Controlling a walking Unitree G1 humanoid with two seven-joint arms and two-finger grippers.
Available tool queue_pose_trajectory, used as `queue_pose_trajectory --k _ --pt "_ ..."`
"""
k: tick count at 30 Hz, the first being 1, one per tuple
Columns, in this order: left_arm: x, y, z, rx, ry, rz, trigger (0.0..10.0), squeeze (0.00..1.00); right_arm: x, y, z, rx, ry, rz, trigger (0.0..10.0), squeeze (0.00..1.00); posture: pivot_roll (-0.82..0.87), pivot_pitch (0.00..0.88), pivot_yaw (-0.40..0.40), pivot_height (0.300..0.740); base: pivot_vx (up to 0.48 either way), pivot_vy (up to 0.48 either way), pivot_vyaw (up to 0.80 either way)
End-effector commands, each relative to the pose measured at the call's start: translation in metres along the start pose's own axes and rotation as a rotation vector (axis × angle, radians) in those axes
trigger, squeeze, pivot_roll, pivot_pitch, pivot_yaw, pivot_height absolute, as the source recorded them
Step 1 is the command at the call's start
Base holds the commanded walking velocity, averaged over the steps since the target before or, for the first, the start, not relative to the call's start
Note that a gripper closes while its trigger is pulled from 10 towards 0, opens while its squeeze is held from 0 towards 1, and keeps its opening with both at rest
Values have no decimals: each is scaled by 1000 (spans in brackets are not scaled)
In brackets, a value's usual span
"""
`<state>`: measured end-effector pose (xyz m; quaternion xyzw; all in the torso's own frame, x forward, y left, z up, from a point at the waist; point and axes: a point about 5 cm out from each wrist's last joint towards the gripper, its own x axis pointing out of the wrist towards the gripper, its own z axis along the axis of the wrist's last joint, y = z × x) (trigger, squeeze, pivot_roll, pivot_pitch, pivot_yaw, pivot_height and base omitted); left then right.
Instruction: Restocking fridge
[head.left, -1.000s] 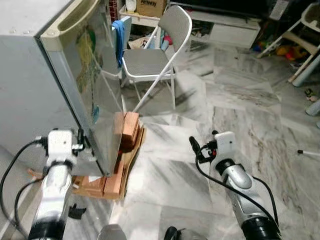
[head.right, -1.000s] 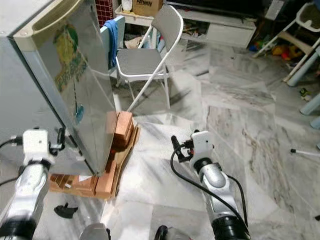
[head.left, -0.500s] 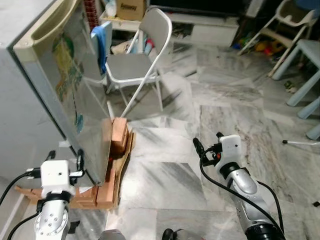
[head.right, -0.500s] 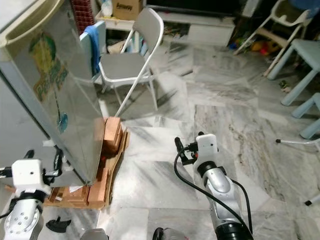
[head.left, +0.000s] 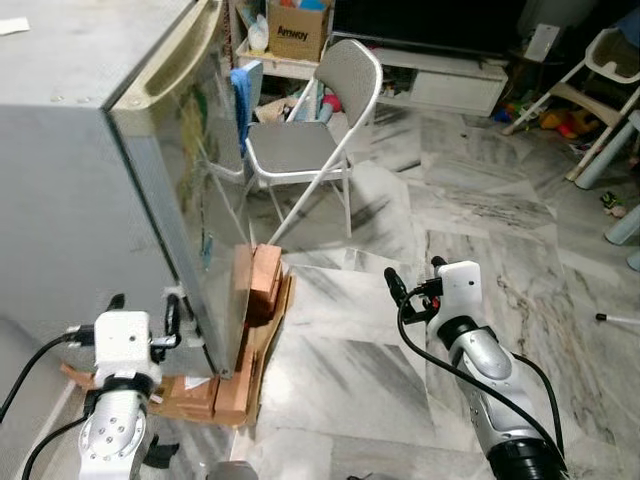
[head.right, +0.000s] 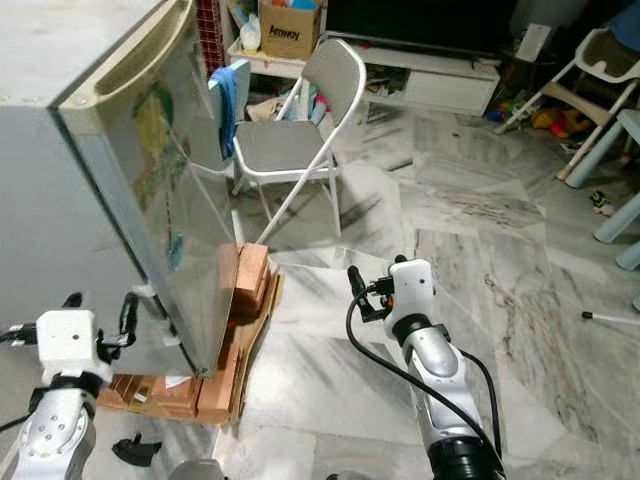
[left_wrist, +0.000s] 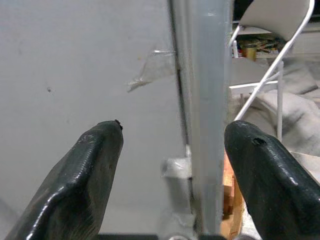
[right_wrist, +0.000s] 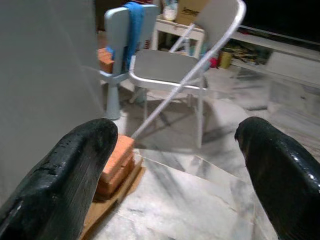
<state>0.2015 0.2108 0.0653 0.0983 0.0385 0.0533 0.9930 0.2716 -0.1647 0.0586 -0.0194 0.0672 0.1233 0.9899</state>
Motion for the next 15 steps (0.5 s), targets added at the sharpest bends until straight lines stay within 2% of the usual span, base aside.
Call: queue_pose_trajectory --k 1,13,15 --pt "1 -4 2 15 0 -31 10000 0 3 -2 2 -3 7 -13 10000 0 180 23 -77 740 0 0 -669" --pt "1 -2 4 36 -4 -29 10000 0 3 1 -1 -8 20 -7 10000 0 184 39 -83 740 0 0 -789" --pt "4 -2 4 42 -6 -32 10000 0 4 4 -1 -5 22 -5 10000 0 184 40 -83 740 0 0 -303"
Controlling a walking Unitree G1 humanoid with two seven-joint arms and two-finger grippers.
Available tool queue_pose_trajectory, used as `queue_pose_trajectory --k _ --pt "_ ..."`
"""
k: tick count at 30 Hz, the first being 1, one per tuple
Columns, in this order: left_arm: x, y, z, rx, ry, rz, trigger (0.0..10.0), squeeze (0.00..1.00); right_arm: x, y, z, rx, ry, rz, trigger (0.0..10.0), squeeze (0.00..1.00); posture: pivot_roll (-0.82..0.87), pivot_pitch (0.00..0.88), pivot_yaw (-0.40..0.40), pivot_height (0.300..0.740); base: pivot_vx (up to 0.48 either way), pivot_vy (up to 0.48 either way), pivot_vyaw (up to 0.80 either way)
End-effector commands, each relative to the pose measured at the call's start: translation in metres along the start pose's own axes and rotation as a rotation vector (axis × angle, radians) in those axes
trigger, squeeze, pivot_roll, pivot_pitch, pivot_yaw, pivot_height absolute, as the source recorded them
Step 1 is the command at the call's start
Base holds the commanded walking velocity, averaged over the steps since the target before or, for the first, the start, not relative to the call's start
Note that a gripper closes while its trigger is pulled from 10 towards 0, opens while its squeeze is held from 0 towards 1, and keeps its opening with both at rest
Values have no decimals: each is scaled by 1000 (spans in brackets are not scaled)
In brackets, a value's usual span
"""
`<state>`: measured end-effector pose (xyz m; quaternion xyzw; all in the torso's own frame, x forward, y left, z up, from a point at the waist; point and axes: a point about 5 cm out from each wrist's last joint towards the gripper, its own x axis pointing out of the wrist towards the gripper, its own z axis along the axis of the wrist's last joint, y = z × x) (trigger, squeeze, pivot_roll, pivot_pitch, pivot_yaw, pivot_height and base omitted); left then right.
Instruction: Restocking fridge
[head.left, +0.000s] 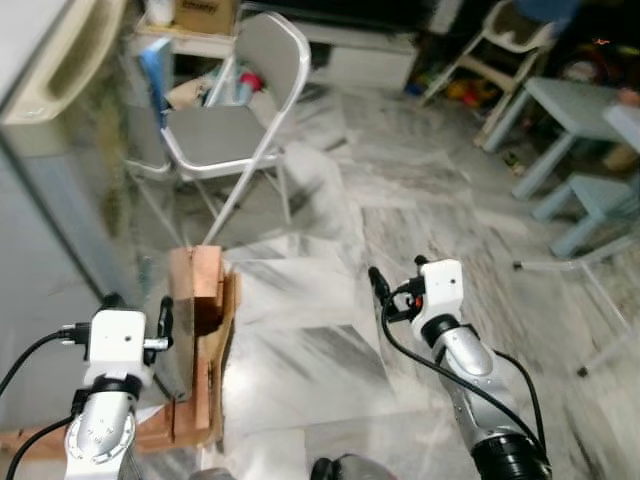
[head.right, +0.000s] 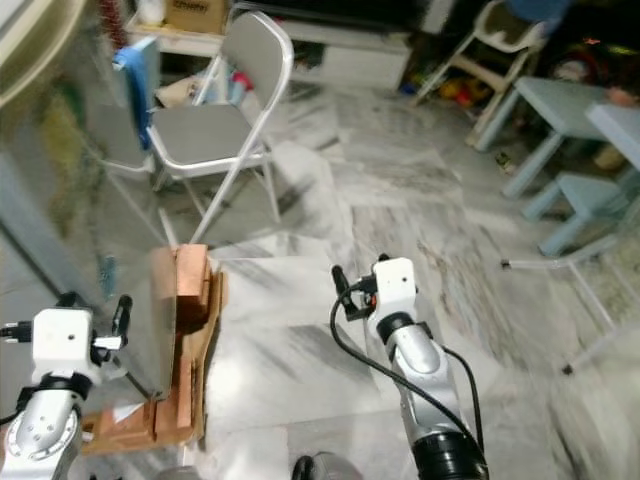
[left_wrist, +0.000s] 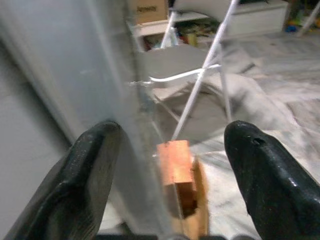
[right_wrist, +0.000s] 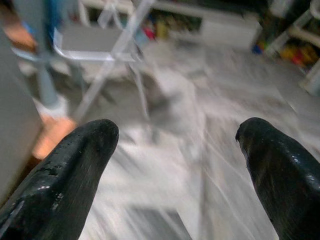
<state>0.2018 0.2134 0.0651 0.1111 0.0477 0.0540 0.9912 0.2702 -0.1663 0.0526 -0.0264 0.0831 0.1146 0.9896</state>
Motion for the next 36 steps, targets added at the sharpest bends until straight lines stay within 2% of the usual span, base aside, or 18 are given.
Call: queue_pose_trajectory --k 1,9,16,24,27,33,36 --pt "4 -4 5 17 -23 -33 10000 0 5 5 5 4 -12 13 10000 0 184 40 -83 740 0 0 0" --pt "14 10 6 46 -24 10 10000 0 6 7 6 8 -14 17 10000 0 181 39 -80 740 0 0 0" --pt "17 14 0 44 3 36 10000 0 7 8 5 17 -11 20 10000 0 183 34 -80 740 0 0 0" --pt "32 24 -4 34 45 122 10000 0 8 10 4 20 -10 28 10000 0 175 28 -76 740 0 0 0" --pt "33 28 -4 63 50 147 10000 0 7 9 3 21 -1 29 10000 0 175 27 -76 740 0 0 0" --pt "38 30 -4 74 52 168 10000 0 5 16 1 7 0 96 10000 0 174 25 -73 740 0 0 267" --pt "42 22 -2 35 36 124 10000 0 7 15 2 17 0 78 10000 0 175 24 -74 740 0 0 800"
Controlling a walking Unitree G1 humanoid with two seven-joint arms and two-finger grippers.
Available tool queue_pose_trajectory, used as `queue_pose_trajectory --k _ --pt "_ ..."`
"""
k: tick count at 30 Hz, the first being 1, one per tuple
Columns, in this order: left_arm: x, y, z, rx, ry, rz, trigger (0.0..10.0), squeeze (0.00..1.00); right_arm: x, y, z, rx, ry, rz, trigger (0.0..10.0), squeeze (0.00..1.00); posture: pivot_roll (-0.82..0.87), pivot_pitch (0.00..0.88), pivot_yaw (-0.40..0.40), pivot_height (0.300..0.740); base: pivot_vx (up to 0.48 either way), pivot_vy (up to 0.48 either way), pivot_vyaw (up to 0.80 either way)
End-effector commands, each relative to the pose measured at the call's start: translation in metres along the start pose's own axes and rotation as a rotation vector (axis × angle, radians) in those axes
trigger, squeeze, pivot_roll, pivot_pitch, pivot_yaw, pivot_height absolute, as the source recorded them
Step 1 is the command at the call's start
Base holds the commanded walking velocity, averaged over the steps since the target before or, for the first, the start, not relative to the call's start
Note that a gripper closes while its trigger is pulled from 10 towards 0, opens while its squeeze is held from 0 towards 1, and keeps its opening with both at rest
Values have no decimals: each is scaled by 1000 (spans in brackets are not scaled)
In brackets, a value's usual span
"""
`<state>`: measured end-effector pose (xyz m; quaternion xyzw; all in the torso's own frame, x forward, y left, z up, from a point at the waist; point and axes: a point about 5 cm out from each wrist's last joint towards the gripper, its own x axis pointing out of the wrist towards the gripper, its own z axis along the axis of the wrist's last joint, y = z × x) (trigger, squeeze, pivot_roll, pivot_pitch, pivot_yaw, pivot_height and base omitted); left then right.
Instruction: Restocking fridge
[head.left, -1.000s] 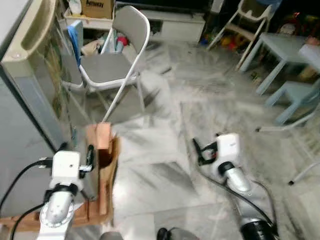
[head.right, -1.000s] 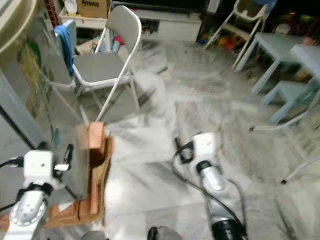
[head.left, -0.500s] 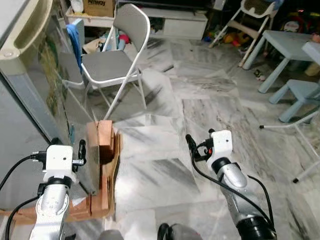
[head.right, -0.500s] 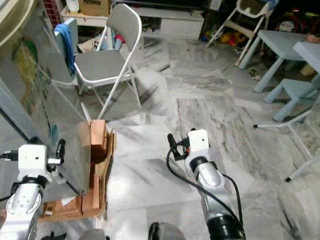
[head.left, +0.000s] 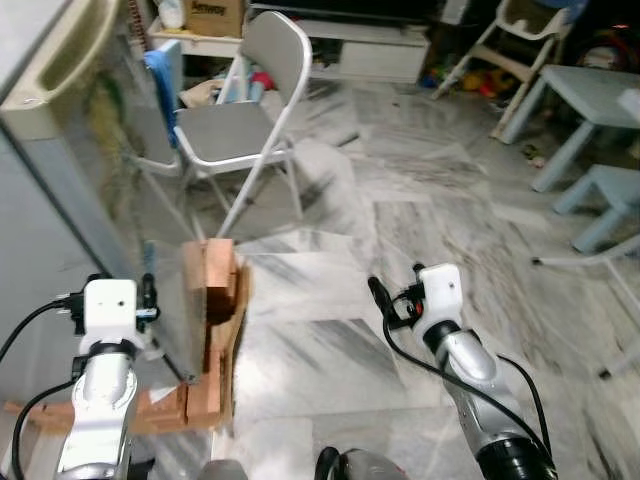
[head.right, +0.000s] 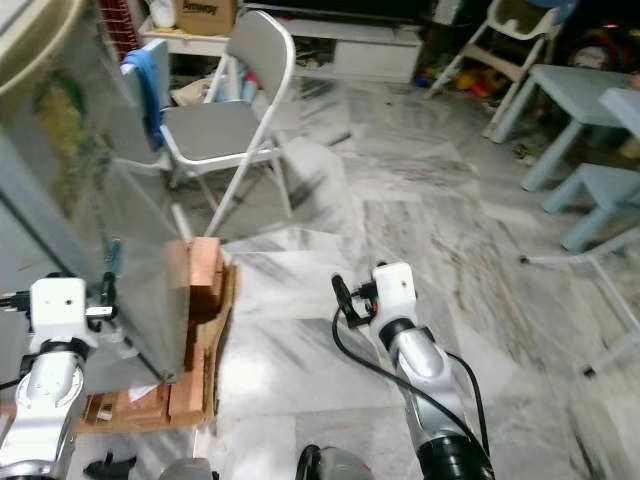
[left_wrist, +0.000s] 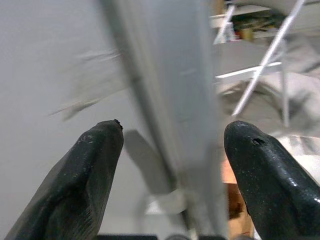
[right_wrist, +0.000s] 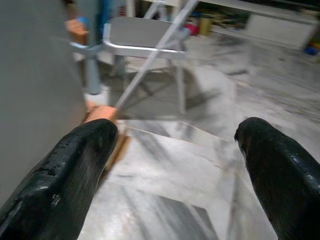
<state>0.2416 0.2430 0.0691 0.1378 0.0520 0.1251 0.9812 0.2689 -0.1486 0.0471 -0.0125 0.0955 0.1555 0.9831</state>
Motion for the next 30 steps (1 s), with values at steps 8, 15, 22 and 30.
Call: queue_pose_trajectory --k 8,15,22,30 --pt "8 -15 2 -34 -14 -75 10000 0 6 -4 6 0 -18 -15 10000 0 174 22 -78 740 0 0 147" --pt "14 -31 11 -64 -48 -212 10000 0 6 -5 4 3 -5 -20 10000 0 170 18 -78 740 0 0 0" --pt "24 -37 16 -77 -60 -256 10000 0 6 -4 2 3 8 -16 10000 0 164 16 -80 740 0 0 0" --pt "44 -42 24 -82 -65 -255 10000 0 8 -4 3 0 9 -13 10000 0 157 18 -82 740 0 0 0"
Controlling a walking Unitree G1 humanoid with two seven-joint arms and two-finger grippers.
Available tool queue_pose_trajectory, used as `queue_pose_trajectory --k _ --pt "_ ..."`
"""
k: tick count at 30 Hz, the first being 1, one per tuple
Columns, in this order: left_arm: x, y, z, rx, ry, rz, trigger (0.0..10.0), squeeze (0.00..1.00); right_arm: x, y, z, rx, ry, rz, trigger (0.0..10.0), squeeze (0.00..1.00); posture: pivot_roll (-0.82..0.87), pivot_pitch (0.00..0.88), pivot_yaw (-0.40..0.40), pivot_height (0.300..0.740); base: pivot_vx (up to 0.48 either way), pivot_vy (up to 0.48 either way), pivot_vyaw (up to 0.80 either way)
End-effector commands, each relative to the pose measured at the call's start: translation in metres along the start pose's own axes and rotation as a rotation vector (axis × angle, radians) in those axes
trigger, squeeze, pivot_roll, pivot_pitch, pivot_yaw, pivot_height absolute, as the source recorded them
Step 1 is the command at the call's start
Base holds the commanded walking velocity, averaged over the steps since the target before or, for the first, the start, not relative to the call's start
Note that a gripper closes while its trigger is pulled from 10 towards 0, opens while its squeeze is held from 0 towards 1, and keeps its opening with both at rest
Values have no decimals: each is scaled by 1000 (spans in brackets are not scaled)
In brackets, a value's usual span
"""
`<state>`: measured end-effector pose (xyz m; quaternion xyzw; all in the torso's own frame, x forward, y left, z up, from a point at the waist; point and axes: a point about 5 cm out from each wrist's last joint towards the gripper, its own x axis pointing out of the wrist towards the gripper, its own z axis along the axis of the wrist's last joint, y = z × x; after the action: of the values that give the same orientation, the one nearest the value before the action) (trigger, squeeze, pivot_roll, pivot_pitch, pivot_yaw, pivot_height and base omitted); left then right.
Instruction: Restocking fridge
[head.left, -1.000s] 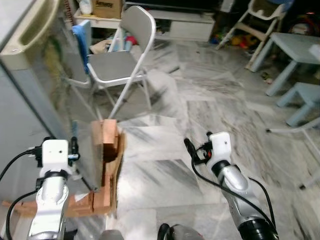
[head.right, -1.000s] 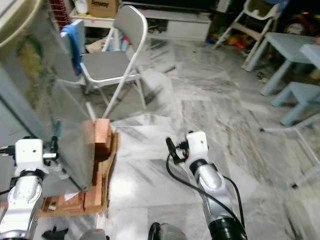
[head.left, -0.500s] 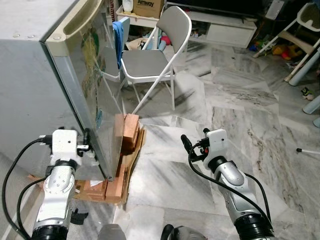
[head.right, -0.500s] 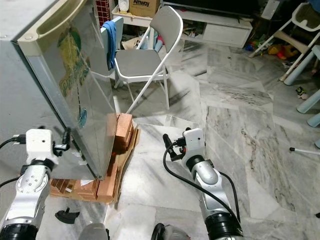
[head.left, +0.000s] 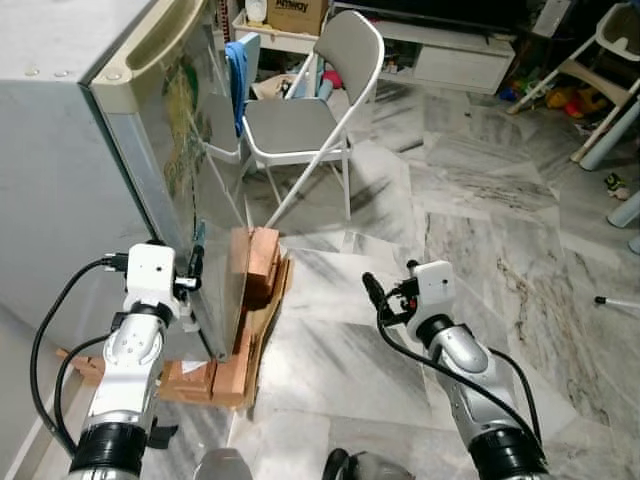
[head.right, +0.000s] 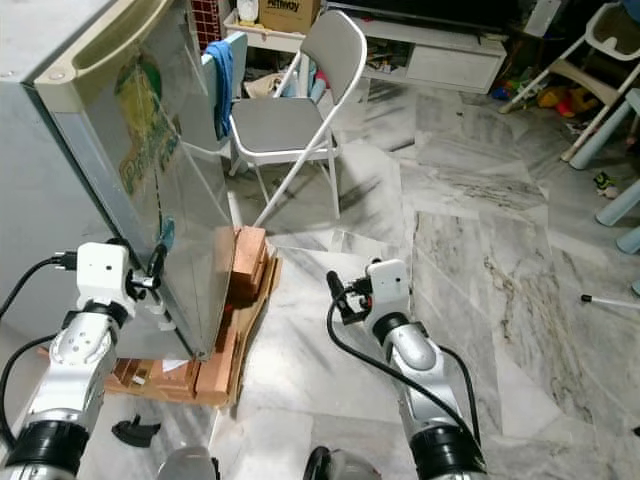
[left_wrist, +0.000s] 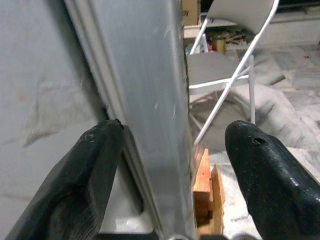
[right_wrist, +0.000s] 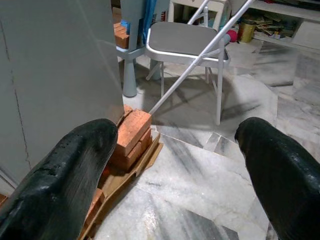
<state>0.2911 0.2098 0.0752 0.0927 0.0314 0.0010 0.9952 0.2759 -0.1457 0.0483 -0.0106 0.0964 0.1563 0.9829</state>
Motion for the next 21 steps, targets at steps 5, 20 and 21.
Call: queue_pose_trajectory --k 5,20,21 --pt "21 -5 13 9 -19 -36 10000 0 1 -4 0 -4 10 -13 10000 0 155 21 -81 740 0 0 0" --pt "19 -155 87 9 -257 -773 10000 0 -14 -20 -40 -59 321 -31 10000 0 160 17 -79 740 0 0 0" --pt "19 -155 87 9 -257 -773 10000 0 -14 -20 -40 -59 321 -31 10000 0 160 17 -79 740 0 0 0"
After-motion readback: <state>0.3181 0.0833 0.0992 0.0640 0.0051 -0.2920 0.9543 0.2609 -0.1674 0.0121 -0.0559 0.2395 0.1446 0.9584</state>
